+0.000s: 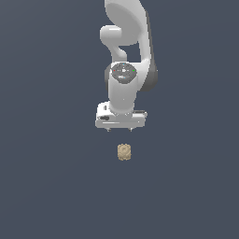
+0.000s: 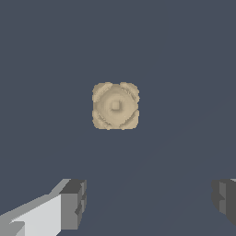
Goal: Pick up the object and move it to a goal position.
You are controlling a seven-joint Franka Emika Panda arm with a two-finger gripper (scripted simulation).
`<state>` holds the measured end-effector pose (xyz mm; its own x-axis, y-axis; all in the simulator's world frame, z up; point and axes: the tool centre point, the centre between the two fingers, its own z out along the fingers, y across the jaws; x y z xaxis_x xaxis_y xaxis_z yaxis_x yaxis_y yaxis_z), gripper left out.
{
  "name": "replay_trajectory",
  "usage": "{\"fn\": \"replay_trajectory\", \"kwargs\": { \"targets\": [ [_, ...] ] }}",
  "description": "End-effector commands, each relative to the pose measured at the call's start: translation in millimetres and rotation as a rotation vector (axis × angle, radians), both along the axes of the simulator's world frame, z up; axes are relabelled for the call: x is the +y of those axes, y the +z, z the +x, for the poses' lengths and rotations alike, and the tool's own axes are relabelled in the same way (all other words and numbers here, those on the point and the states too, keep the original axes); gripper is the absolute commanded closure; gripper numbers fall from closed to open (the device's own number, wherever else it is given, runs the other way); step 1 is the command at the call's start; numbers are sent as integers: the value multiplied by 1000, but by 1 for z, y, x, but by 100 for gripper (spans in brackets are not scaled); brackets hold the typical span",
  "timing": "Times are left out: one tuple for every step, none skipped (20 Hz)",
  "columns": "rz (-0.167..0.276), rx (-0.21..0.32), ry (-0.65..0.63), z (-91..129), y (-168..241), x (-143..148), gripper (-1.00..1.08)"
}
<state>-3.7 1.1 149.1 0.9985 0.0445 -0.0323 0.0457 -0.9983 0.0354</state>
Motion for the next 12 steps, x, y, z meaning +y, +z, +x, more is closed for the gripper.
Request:
{"fn": "replay_trajectory", "kwargs": {
  "targets": [
    [3, -3, 0, 7, -6, 3, -92],
    [5, -5, 0, 11, -10, 4, -92],
    [7, -7, 0, 15, -13, 5, -92],
    [10, -9, -1, 19, -17, 7, -92],
    [12, -11, -1, 24, -21, 8, -92],
    [15, -14, -1, 29, -26, 10, -92],
    [18, -16, -2, 33, -30, 12, -92],
    [20, -18, -2, 37, -34, 13, -92],
    [23, -20, -3, 41, -38, 15, -92],
    [25, -22, -3, 44, -42, 16, -92],
    [27, -24, -4, 47, -45, 17, -92],
    [29, -25, -4, 49, -48, 18, -92]
  ]
}}
